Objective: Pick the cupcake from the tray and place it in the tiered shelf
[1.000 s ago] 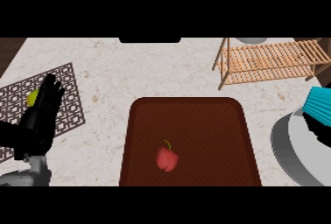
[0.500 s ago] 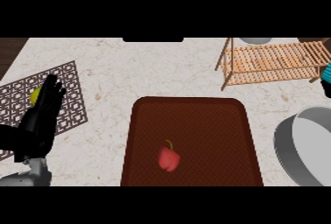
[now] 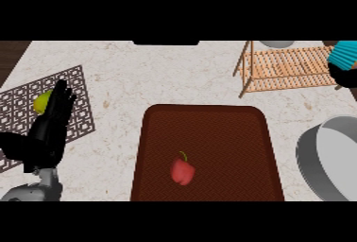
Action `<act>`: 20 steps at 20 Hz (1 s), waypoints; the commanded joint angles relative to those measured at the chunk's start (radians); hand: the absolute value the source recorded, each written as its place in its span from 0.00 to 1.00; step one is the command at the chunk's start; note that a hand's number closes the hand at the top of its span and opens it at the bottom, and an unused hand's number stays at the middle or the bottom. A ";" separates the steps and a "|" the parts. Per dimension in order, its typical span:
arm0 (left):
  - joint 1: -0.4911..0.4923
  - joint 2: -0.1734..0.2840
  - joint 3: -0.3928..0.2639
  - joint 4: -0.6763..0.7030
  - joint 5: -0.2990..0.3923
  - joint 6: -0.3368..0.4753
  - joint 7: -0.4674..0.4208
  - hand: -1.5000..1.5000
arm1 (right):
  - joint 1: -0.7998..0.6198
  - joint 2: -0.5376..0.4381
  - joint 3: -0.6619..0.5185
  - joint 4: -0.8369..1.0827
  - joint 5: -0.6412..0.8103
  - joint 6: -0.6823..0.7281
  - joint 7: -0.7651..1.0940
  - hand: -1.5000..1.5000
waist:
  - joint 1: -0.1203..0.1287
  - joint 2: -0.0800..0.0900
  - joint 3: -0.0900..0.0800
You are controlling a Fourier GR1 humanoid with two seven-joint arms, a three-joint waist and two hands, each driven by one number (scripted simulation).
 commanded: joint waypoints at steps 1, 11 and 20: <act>0.032 -0.008 0.006 -0.034 -0.013 0.004 0.007 0.50 | -0.017 -0.002 0.006 0.151 0.005 -0.103 -0.122 1.00 | -0.001 -0.001 0.000; 0.002 -0.023 -0.007 -0.018 -0.032 -0.006 0.002 0.50 | -0.248 -0.055 0.040 0.637 0.092 -0.287 -0.303 1.00 | 0.015 0.004 0.001; 0.007 -0.024 0.010 0.003 -0.018 -0.032 0.000 0.50 | -0.337 -0.098 -0.067 0.869 -0.058 -0.263 -0.400 0.00 | 0.007 0.002 0.001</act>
